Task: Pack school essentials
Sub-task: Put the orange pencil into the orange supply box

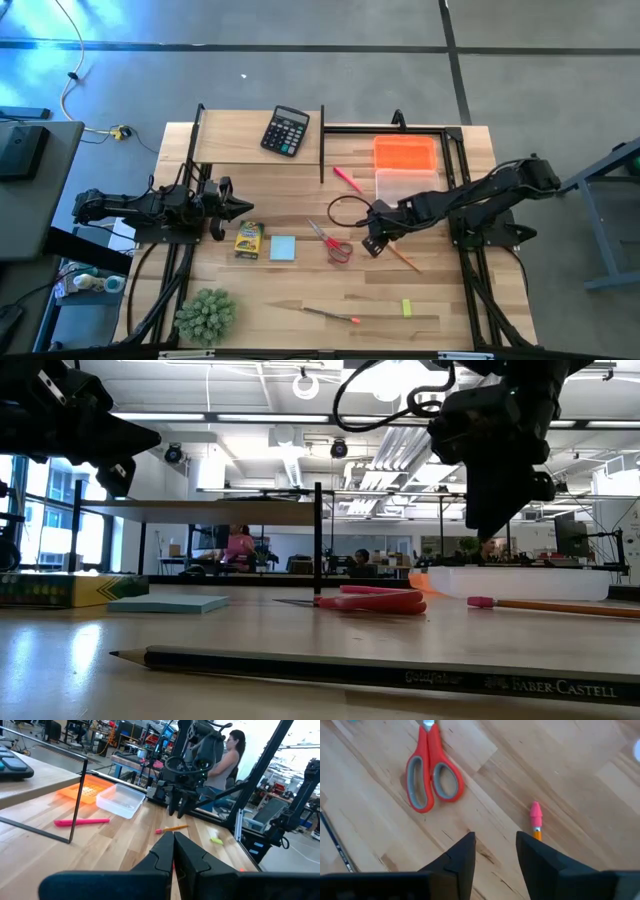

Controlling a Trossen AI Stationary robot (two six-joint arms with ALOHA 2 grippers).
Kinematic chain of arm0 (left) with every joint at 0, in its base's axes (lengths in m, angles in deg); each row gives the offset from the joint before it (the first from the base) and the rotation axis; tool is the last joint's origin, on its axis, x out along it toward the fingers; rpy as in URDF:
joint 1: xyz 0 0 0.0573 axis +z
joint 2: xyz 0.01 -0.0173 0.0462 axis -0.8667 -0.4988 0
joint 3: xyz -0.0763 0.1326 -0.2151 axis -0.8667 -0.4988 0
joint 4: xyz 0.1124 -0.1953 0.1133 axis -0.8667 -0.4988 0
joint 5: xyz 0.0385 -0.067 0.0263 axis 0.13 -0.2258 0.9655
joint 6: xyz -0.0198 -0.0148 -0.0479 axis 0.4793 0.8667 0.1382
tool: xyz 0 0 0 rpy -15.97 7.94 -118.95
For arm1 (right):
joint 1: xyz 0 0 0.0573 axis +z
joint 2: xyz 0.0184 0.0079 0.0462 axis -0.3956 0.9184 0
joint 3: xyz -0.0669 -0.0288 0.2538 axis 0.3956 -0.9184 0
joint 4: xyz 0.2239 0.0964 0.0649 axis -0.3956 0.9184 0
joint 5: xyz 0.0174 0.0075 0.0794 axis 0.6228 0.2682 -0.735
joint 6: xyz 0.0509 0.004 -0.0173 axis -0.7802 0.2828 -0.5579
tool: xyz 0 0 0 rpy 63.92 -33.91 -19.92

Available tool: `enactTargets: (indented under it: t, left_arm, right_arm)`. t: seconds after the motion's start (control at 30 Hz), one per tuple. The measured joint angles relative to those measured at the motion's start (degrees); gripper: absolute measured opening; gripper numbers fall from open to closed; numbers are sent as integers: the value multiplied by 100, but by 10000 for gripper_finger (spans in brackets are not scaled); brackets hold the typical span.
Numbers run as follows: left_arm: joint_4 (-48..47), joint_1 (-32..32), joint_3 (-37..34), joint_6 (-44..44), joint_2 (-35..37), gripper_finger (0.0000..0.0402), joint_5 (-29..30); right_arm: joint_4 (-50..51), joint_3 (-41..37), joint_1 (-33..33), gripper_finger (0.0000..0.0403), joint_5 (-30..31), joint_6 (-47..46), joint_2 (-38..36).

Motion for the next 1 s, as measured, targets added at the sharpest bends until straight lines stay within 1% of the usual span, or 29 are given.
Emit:
enactTargets:
  t: [0.07, 0.17, 0.23, 0.33, 0.4, 0.5, 0.7, 0.77, 0.9, 1.0]
  left_arm:
    - [0, 0, 0, 0, 0, 1, 0]
    - [2, 0, 0, 19, -1, 1, 0]
    - [2, 0, 0, 18, 0, 1, 0]
    - [4, 0, 0, 18, 0, 1, 0]
    - [4, 0, 1, 18, -1, 1, 0]
    - [4, 0, 0, 18, -1, 1, -2]
    - [3, 0, 0, 18, -1, 1, -3]
    - [2, 0, 2, 18, -1, 1, -4]
    - [4, 0, 0, 16, 0, 1, -5]
    - [4, 0, 0, 17, -2, 1, -3]
  right_arm:
    - [193, 164, 0, 125, 153, 43, -1]
    - [514, 494, 0, 120, 425, 342, -2]
    - [523, 649, -2, 119, 513, 644, -2]
    - [545, 683, -8, 119, 596, 1007, -2]
    - [573, 631, -33, 119, 639, 1014, 0]
    - [575, 491, -127, 126, 469, 994, 18]
    - [506, 295, -295, 167, 432, 541, 88]
    - [536, 288, -318, 176, 443, 541, 118]
    - [470, 288, -339, 176, 450, 564, 330]
    - [475, 288, -339, 172, 323, 564, 616]
